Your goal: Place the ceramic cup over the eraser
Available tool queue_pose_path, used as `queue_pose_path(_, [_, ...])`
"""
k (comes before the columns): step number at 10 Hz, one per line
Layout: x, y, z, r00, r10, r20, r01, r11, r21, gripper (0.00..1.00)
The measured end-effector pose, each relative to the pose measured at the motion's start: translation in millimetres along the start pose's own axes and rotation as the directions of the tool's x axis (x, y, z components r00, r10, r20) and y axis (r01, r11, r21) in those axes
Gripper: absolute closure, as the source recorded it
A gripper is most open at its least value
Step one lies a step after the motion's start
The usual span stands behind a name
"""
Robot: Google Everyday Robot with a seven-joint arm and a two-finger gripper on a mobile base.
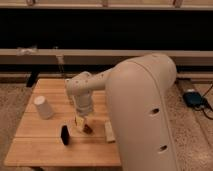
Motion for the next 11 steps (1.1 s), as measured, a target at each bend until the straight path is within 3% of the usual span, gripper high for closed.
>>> queue_pose_path(7, [0, 1, -1, 1.0, -0.002, -0.001, 0.002, 1.0, -0.005, 0.2])
queue_pose_path(9, [1, 10, -19, 1.0, 0.0, -0.015, -0.001, 0.999, -0.043, 0.2])
queue_pose_path(11, [0, 25, -56, 1.0, -0.002, -0.028, 0.0, 0.995, -0.1, 0.2])
